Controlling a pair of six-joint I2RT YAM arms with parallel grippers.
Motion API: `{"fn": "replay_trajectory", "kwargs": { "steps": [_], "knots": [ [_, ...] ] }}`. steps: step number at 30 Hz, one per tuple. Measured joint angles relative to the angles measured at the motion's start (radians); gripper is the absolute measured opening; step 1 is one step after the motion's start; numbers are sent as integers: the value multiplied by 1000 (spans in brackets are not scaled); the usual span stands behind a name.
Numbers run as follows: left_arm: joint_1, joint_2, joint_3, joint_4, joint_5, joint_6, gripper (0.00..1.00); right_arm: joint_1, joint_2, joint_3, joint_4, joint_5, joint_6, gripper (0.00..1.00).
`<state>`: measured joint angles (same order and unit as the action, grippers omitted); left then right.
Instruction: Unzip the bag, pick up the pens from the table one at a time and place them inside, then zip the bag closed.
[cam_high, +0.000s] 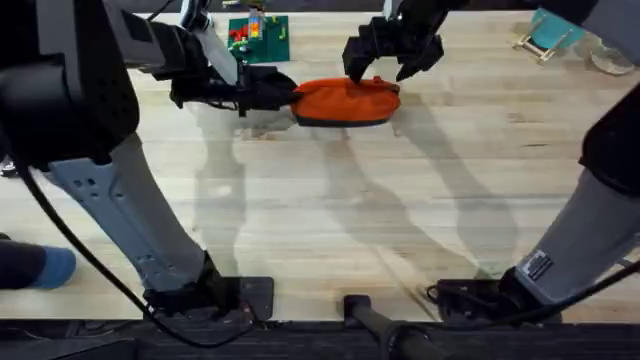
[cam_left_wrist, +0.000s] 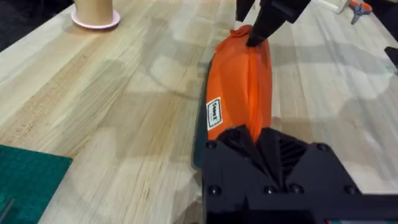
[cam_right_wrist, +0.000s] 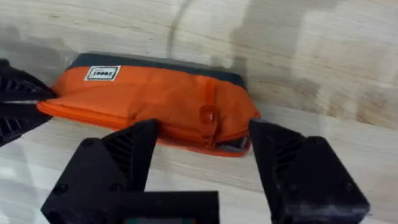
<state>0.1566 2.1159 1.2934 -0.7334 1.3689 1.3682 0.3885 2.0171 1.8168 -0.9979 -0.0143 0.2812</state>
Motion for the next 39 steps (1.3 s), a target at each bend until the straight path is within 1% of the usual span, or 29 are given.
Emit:
{"fn": "replay_trajectory", "kwargs": {
  "steps": [4, 11, 16, 19, 25, 28, 30, 35, 37, 39],
  "knots": [
    [0, 0, 0, -1, 0, 0, 41, -1, 7, 1, -2, -1, 7, 870],
    [0, 0, 0, -15, 0, 0, 41, -5, 52, 6, 2, -6, 39, 870],
    [-1, 0, 0, -16, 0, -1, 41, -6, 54, 6, 3, -8, 64, 870],
    [-1, 0, 0, -17, 0, 0, 41, -6, 54, 6, 6, -8, 73, 848],
    [-1, 0, 0, -18, 0, 0, 41, -8, 54, 6, 12, -12, 83, 604],
    [-1, 0, 0, -18, 0, 0, 41, -8, 55, 6, 16, -13, 85, 457],
    [-1, 0, 0, -18, 0, 0, 41, -8, 54, 6, 17, -13, 86, 406],
    [-1, 0, 0, -18, 0, 0, 41, -8, 54, 6, 17, -12, 86, 408],
    [-1, 0, 0, -18, 0, 0, 41, -8, 54, 6, 13, -9, 86, 493],
    [-1, 0, 0, -18, 0, 0, 41, -10, 54, 6, 13, -8, 86, 499]
  ]
}}
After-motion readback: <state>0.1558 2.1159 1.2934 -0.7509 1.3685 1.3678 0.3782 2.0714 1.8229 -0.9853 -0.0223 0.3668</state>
